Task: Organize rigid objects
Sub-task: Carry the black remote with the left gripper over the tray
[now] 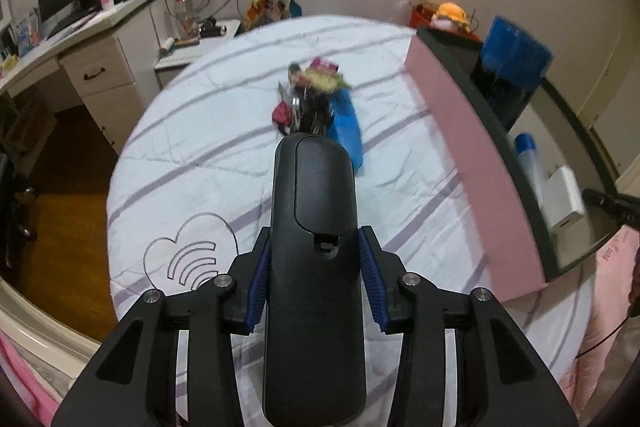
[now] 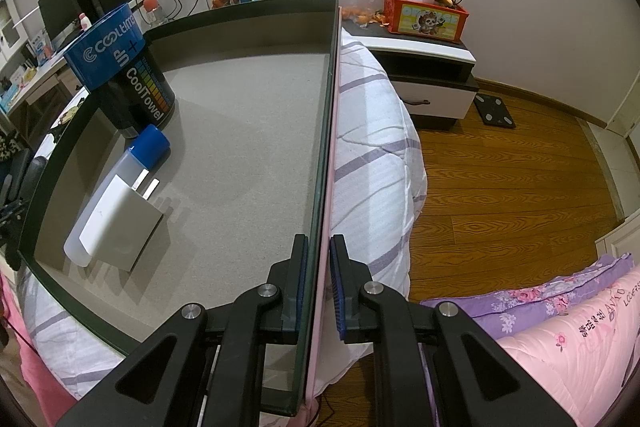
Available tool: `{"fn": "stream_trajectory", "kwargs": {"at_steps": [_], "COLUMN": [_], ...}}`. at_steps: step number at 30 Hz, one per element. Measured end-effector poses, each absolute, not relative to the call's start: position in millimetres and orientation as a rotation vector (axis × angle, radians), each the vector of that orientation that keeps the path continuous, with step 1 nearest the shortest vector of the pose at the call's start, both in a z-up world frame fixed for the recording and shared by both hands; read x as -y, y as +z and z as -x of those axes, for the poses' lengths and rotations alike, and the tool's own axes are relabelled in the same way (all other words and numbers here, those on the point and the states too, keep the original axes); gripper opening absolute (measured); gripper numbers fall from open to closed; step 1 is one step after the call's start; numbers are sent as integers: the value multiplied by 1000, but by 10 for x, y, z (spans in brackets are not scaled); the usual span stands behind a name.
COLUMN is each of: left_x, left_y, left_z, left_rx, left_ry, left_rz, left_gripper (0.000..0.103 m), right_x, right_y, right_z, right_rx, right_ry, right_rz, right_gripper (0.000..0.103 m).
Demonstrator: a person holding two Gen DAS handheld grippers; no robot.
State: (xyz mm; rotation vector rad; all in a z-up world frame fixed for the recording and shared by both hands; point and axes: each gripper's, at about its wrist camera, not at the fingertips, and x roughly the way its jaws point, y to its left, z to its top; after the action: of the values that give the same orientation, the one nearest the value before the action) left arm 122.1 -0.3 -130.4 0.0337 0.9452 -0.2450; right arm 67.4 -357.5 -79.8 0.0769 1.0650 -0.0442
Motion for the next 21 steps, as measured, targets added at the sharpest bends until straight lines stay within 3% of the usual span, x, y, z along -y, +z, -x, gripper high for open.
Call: {"fn": "stream_trajectory", "kwargs": {"at_steps": [21], "left_x": [983], "left_y": [-368], "left_z": [-871], "left_rx": [-733], "left_ry": [-414], "left_rz": [-165], "left_gripper": [42], "right_x": [3580], "right_y": [-799], "right_z": [-676], "right_rx": [-1070], "right_ry": [-44], "right_rz": [-80], "right_gripper": [13]}}
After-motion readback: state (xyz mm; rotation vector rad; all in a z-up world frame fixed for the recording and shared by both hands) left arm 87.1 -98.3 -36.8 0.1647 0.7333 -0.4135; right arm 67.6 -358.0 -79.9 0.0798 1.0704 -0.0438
